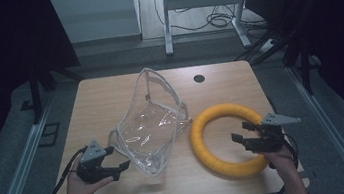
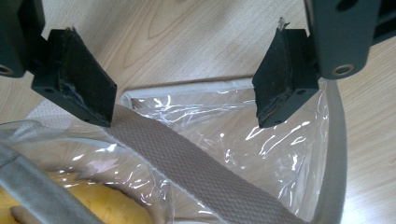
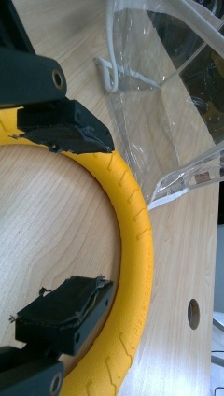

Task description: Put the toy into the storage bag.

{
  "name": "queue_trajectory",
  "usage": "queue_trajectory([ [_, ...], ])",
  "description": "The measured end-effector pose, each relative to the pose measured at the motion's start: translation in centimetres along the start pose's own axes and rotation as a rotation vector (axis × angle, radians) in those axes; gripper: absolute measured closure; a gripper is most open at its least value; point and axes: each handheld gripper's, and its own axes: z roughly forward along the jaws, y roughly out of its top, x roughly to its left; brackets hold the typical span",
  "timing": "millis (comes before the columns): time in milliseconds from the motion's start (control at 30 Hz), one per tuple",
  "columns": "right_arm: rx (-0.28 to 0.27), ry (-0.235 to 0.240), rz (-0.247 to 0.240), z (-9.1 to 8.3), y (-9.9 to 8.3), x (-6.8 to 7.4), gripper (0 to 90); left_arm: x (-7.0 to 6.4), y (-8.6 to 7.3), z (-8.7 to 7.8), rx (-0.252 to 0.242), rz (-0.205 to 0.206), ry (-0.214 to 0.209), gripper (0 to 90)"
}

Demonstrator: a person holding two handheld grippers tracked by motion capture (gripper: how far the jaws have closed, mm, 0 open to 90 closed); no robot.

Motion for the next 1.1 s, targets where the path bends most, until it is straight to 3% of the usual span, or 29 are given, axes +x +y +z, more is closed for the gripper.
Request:
queue_trajectory([
  [100, 0.008, 0.003, -0.007, 0.0, 0.0, 0.0, 28.1, 0.0, 0.0, 0.0, 0.005, 0.000, 0.004, 21.0],
  [300, 0.081, 0.027, -0.058, 0.2, 0.8, 0.5, 29.1, -0.1, 0.0, -0.2, 0.010, -0.003, 0.007, 20.7],
  [333, 0.121, 0.046, -0.074, 0.2, 1.1, 0.8, 29.1, -0.1, 0.0, -0.2, 0.006, -0.005, 0.006, 20.6],
  [367, 0.121, 0.046, -0.074, 0.2, 1.1, 0.8, 29.1, -0.1, 0.0, -0.3, 0.003, -0.007, 0.004, 20.6],
  [400, 0.181, 0.045, -0.109, 0.1, 1.6, 1.3, 29.3, 0.0, 0.0, -0.3, 0.005, -0.002, 0.006, 20.7],
  [467, 0.199, 0.045, -0.122, 0.1, 1.8, 1.4, 29.6, 0.0, 0.0, -0.3, 0.007, -0.003, 0.006, 20.7],
  [633, 0.323, 0.067, -0.211, -0.1, 3.6, 2.6, 31.5, -0.2, 0.0, -0.1, 0.009, -0.006, -0.003, 20.6],
  [933, 0.430, 0.106, -0.251, 0.4, 4.0, 3.6, 31.9, -0.2, 0.0, 0.0, 0.015, -0.003, -0.005, 20.6],
  [1100, 0.535, 0.128, -0.285, 2.0, 3.3, 4.2, 32.6, -0.3, 0.0, 0.2, 0.015, -0.005, -0.010, 20.6],
])
